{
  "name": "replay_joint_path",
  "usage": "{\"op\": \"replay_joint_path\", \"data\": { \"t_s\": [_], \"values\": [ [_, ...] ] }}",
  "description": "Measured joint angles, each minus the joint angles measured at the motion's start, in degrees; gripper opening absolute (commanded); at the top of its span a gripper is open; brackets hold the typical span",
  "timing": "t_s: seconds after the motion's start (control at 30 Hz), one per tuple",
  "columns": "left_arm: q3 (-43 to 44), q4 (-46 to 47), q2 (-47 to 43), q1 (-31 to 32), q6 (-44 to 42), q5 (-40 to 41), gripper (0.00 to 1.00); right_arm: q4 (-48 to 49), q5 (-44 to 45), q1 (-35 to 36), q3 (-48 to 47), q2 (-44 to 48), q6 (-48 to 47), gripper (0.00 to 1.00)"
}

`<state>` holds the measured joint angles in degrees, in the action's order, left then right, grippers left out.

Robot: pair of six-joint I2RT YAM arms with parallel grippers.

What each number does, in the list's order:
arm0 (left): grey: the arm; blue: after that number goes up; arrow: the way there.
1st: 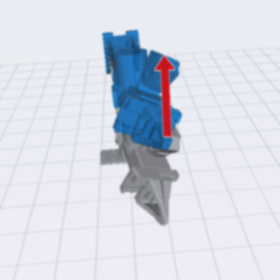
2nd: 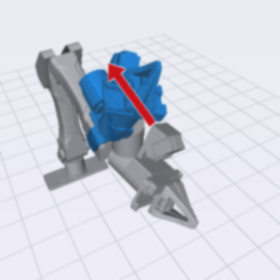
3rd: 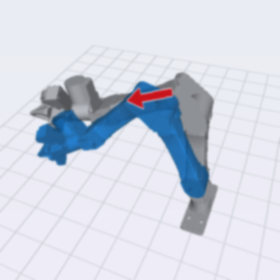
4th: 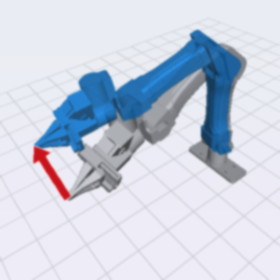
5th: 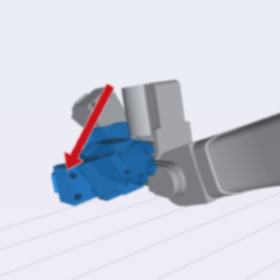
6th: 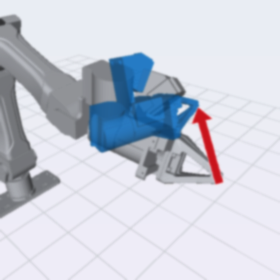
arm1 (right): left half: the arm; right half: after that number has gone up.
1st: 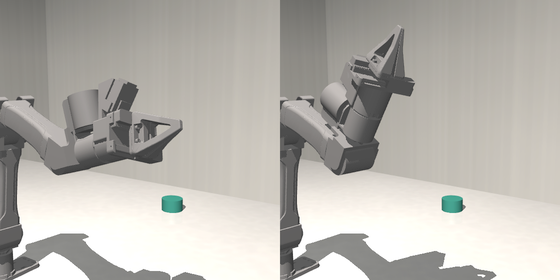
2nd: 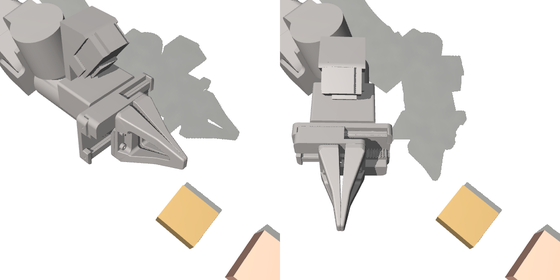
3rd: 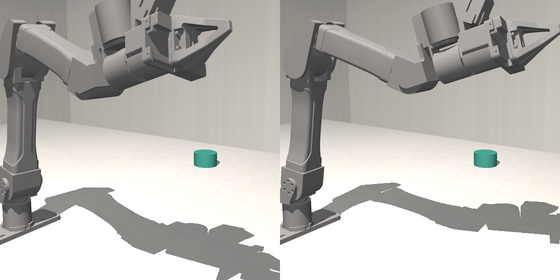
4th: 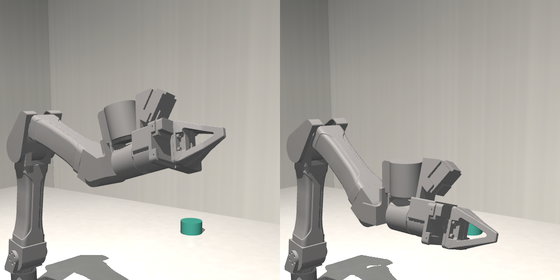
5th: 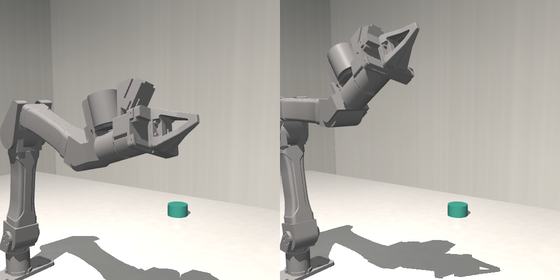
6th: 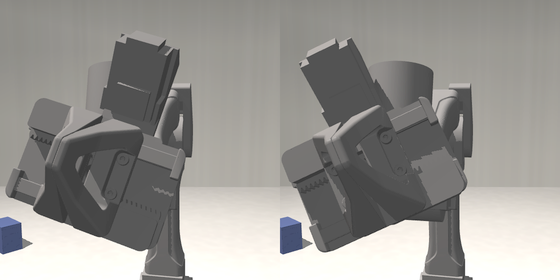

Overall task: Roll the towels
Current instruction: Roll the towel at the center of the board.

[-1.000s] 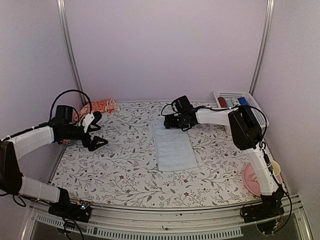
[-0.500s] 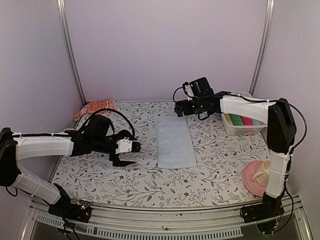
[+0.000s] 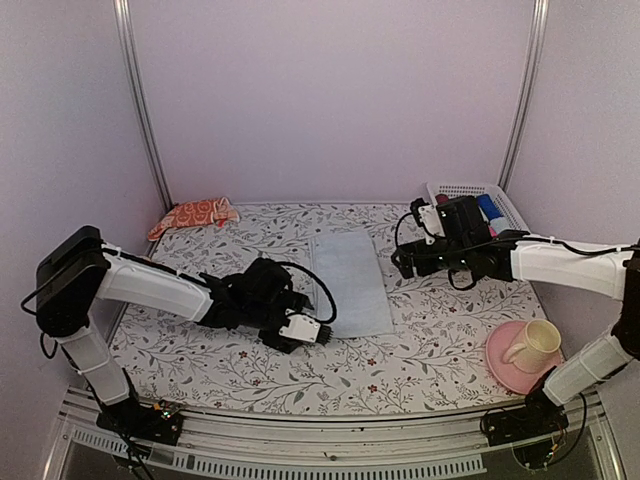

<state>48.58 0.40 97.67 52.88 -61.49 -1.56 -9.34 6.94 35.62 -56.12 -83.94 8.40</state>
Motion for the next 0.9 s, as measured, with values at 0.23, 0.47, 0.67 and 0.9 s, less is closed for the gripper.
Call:
{"op": "replay_joint_path", "data": {
  "t_s": [0.23,0.47,0.67,0.9],
  "values": [
    [1.9,1.7,4.0,2.3,0.4,3.6,0.71,0.7,1.7,0.0,8.2,11.4,2.2,0.99],
    [3.9,4.7,7.5,3.7,3.1,6.5,0.62,0.8,4.7,0.0,12.8,16.6,2.3,0.99],
    [4.0,8.0,9.4,4.4,5.4,8.6,0.36,0.1,5.6,0.0,15.0,18.4,2.3,0.99],
    [3.1,7.6,9.8,4.5,9.0,8.6,0.00,2.5,5.3,1.7,16.6,18.5,-0.3,0.99]
  ]
}}
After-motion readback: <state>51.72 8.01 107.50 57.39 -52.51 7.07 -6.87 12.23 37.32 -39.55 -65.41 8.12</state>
